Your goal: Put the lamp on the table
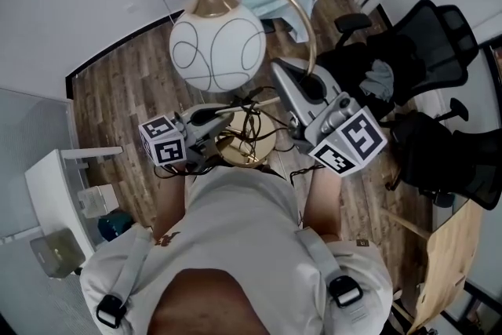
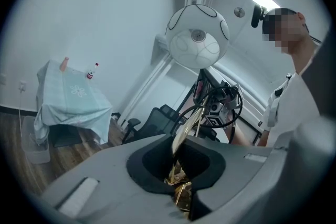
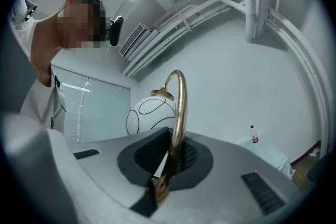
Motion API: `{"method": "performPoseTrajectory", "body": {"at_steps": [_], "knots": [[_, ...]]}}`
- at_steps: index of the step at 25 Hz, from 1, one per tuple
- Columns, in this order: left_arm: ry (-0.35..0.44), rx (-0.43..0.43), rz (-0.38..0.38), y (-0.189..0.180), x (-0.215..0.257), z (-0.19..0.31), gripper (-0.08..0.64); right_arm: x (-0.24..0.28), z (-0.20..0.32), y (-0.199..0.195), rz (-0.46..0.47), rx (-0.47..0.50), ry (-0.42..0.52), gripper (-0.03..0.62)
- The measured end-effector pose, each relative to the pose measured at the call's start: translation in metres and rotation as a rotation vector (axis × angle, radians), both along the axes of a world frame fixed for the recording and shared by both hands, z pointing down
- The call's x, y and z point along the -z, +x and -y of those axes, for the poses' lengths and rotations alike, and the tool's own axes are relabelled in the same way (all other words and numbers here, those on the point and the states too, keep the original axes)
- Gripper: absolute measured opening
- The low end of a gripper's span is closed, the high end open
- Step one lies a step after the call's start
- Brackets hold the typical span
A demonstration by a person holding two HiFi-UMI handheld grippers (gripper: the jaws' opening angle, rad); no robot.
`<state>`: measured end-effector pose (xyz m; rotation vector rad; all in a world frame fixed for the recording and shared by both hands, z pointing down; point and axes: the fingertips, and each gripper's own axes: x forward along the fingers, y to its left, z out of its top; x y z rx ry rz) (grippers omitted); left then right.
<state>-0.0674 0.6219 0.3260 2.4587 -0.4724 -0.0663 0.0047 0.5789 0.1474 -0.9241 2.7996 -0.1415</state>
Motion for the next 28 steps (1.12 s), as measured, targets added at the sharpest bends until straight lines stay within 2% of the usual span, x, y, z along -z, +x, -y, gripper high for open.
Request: {"method": "performPoseTrajectory", "body": {"at_steps": [4,15,21,28], "knots": [[-0.007,-0.017,0.010,0.011,-0.004,0.045,0.025,-0.004,0.048,0.012,0.011,-0.012,-0.021,0.000],[0.005,-0.059,0.016,-0.001,-0.008,0.140,0.025,-0.005,0.143,0.002,0.053,-0.031,-0.042,0.000],[-0.007,-0.079,0.001,-0.012,-0.007,0.184,0.025,-0.002,0.185,-0.010,0.044,-0.058,-0.047,0.000],[0.001,-0.089,-0.001,-0.008,-0.005,0.218,0.025,-0.001,0.217,-0.007,0.029,-0.079,-0.057,0.000]]}}
